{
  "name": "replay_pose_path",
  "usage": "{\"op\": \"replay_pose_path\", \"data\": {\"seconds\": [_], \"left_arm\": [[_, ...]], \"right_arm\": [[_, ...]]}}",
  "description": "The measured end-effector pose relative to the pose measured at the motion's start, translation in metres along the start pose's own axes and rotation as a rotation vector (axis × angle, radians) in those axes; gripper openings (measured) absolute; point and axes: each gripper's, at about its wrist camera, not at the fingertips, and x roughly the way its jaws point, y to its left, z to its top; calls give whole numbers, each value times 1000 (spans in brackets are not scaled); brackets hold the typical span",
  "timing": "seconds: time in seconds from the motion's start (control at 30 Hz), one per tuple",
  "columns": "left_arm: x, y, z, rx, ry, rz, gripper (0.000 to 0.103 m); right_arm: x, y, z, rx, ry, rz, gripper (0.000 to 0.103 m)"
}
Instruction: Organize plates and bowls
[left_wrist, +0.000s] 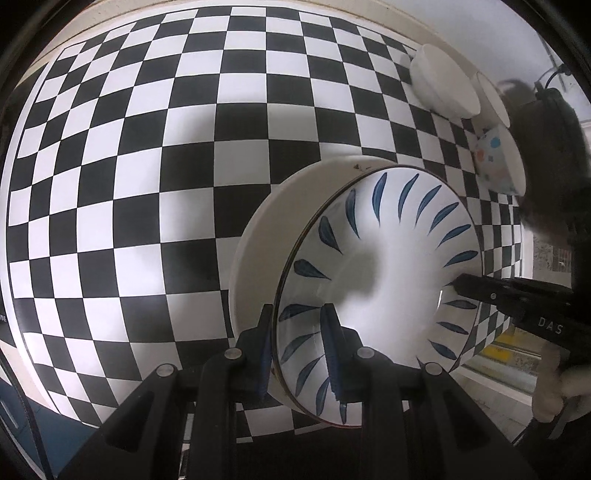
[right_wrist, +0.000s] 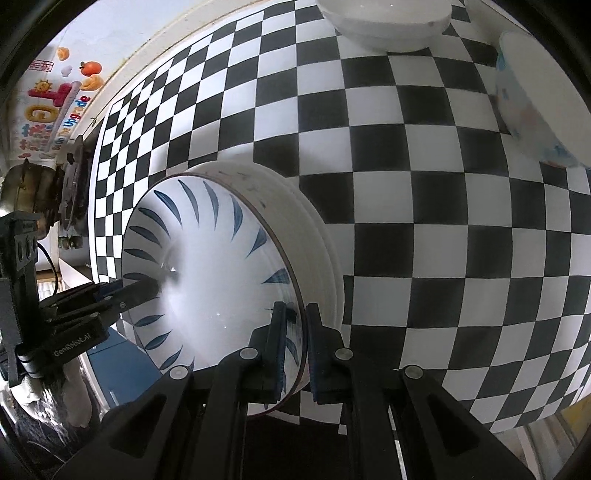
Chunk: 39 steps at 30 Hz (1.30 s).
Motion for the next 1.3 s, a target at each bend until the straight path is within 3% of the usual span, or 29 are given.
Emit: {"op": "replay_pose_path", "data": {"seconds": [0.67, 1.3], "left_arm": [[14, -2, 7, -6, 23, 52, 22], [14, -2, 4, -59, 33, 85, 22]], "right_arm": [[15, 7, 10, -6, 15, -35, 12], [21, 24, 7, 38, 1, -141, 17]]}}
